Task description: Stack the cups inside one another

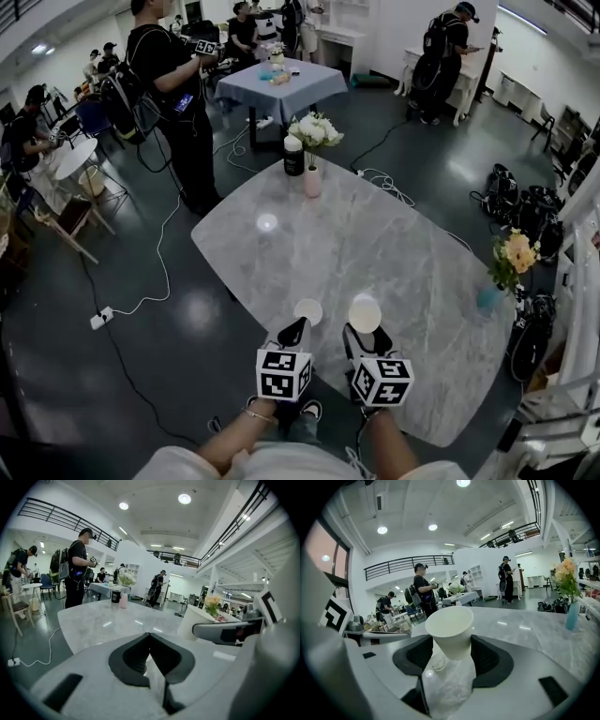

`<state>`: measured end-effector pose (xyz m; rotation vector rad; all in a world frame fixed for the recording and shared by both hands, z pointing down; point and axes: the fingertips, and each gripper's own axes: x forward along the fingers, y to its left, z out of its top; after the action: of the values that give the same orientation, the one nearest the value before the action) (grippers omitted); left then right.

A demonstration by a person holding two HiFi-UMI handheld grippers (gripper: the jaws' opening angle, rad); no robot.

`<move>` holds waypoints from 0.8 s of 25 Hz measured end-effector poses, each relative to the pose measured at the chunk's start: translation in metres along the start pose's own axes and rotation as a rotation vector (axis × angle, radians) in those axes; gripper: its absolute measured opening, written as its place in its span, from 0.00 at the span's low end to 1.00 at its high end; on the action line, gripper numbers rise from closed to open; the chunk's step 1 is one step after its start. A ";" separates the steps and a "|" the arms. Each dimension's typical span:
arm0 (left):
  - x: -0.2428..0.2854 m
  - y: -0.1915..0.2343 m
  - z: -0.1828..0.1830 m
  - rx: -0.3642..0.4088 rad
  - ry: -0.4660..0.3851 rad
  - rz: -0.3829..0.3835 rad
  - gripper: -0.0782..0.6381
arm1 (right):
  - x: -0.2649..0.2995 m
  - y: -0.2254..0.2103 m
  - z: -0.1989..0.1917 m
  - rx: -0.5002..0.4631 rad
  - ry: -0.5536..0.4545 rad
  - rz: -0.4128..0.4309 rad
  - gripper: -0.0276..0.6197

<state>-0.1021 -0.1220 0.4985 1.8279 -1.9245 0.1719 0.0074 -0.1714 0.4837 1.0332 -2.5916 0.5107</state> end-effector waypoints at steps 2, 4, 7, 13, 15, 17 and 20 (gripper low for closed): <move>-0.010 0.013 0.002 -0.009 -0.011 0.018 0.10 | 0.003 0.015 0.003 -0.015 0.002 0.019 0.40; -0.019 0.025 0.004 -0.021 -0.022 0.030 0.10 | 0.005 0.028 0.005 -0.027 0.006 0.029 0.40; -0.035 0.048 0.003 -0.045 -0.021 0.046 0.10 | 0.009 0.051 0.007 -0.030 0.009 0.031 0.40; -0.063 0.096 -0.005 -0.100 -0.023 0.076 0.10 | 0.018 0.086 0.009 -0.034 -0.005 0.009 0.40; -0.066 0.105 -0.009 -0.105 -0.016 0.074 0.10 | 0.021 0.093 0.008 -0.032 -0.005 0.004 0.40; -0.069 0.113 -0.010 -0.108 -0.010 0.075 0.10 | 0.026 0.099 0.006 -0.027 0.000 0.000 0.40; -0.070 0.123 -0.012 -0.112 -0.004 0.080 0.10 | 0.035 0.104 0.002 -0.026 0.012 -0.005 0.40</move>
<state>-0.2184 -0.0414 0.5076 1.6817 -1.9697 0.0847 -0.0903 -0.1231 0.4741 1.0244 -2.5778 0.4800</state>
